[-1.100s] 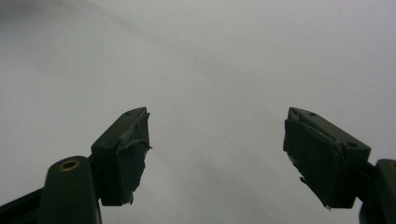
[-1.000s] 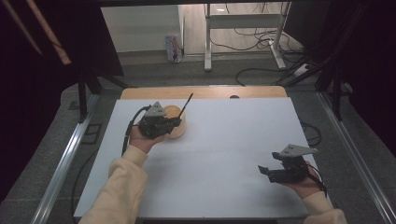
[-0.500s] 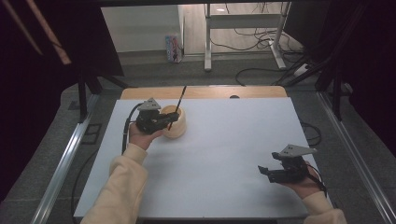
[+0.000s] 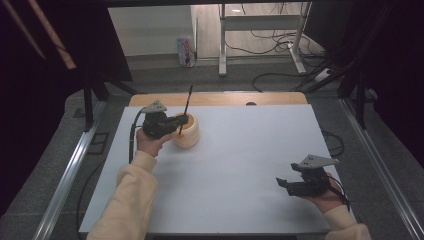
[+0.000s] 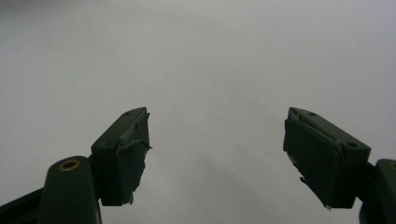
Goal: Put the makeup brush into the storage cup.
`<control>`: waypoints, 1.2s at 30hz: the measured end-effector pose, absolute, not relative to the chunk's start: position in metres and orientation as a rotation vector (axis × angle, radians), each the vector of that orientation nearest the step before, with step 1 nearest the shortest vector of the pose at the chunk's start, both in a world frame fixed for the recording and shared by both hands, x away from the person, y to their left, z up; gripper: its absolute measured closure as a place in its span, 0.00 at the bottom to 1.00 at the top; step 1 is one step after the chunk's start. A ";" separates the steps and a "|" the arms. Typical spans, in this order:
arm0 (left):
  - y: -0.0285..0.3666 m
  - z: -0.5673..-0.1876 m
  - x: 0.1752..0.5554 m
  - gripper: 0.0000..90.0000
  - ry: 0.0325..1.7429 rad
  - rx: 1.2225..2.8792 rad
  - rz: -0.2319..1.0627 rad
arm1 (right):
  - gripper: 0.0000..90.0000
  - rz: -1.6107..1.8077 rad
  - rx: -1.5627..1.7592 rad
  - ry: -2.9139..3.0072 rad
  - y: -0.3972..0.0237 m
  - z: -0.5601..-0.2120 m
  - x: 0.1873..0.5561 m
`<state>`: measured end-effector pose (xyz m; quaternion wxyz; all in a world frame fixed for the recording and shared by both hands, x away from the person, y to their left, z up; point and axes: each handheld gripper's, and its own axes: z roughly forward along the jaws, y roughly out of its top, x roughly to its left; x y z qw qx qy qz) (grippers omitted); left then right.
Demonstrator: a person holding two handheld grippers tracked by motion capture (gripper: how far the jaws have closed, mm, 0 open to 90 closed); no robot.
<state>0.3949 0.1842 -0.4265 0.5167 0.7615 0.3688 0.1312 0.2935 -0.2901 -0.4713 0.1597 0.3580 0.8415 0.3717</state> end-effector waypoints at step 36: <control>0.196 -0.435 0.443 0.95 1.019 1.698 0.323 | 0.25 1.062 1.031 2.404 -0.292 -0.472 0.294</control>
